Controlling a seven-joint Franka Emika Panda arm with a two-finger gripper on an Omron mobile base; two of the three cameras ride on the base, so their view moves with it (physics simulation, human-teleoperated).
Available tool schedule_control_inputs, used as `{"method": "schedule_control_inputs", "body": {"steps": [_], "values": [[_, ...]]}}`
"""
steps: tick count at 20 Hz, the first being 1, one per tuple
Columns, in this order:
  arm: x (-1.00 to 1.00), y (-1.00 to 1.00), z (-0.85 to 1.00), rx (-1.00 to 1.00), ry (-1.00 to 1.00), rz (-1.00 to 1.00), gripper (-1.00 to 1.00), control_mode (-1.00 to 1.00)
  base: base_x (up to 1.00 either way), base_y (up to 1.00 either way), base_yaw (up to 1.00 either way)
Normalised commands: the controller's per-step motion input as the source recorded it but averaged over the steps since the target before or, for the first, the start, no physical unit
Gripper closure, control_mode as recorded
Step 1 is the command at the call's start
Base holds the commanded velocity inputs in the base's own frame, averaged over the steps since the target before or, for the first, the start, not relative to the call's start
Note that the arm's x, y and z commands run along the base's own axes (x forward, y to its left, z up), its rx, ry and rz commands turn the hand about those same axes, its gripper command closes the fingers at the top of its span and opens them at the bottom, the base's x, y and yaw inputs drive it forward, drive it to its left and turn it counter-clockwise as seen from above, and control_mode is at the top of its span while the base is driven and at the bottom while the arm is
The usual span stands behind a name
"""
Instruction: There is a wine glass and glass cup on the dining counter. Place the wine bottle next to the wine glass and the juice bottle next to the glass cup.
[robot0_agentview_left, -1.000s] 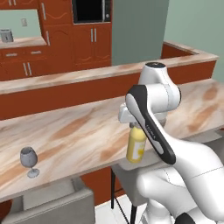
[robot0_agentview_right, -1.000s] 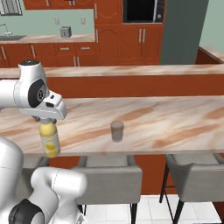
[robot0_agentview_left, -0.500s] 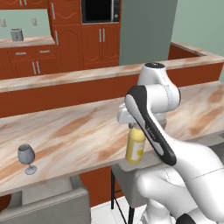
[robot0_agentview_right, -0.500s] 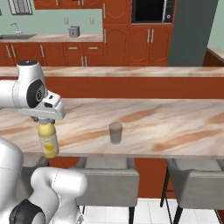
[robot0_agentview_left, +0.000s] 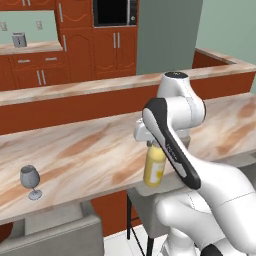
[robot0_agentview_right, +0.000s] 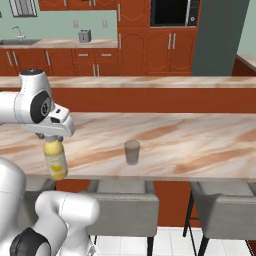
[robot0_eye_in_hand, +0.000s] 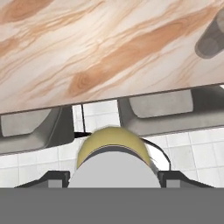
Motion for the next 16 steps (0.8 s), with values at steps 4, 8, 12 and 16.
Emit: {"method": "schedule_control_inputs", "body": {"steps": [4, 8, 12, 16], "values": [[0.56, -0.22, -0.01, 0.00, 0.00, 0.00, 1.00, -1.00, 0.00, 0.00, 0.00], [0.58, -0.24, 0.00, 0.00, 0.02, 0.00, 1.00, -1.00, 0.00, 0.00, 0.00], [0.54, -0.28, -0.01, 0.00, 0.10, 0.00, 1.00, -1.00, 0.00, 0.00, 0.00], [0.55, -0.34, -0.12, 0.00, 0.11, 0.00, 1.00, -1.00, 0.00, 0.00, 0.00]]}}
